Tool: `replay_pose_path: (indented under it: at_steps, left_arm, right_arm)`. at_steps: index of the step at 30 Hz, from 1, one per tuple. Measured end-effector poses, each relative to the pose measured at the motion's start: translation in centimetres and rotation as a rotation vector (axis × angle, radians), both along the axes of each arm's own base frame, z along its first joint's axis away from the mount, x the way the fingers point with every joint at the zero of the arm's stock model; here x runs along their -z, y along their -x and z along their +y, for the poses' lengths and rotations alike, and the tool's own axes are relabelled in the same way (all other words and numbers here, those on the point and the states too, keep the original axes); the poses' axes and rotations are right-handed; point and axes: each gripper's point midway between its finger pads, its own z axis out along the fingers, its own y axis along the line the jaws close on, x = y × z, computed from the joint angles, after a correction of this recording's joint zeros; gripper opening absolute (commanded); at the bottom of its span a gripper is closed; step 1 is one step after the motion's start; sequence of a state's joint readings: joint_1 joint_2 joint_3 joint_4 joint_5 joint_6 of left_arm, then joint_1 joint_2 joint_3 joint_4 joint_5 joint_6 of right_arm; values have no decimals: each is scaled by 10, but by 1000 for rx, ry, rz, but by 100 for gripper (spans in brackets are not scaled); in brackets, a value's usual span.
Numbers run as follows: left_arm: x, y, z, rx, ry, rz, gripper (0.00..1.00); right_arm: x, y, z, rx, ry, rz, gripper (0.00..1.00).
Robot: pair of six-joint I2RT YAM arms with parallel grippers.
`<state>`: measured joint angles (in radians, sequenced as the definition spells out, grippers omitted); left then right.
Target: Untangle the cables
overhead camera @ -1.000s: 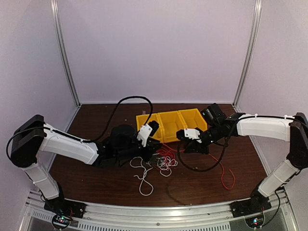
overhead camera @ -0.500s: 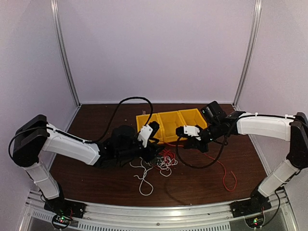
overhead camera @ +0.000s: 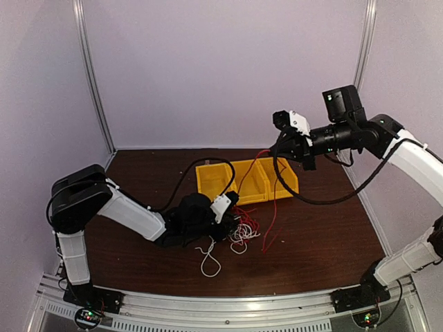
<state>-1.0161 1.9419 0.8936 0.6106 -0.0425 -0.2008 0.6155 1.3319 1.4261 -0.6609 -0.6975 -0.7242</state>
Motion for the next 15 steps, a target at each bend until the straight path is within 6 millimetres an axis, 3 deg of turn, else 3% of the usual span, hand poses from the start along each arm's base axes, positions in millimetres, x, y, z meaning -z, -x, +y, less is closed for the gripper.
replay_pose_path:
  at_steps: [10,13,15]
  left_arm:
    - [26,11,17,0,-27,33,25]
    - [31,14,22,-4,-32,45,24]
    - [35,16,25,-9,-36,55,23]
  right_arm:
    - [-159,37,-15,-49,-222,-183,0]
    - [-189,46,-20,-62,-274,-228,0]
    - [-198,48,-20,-66,-287,-241,0]
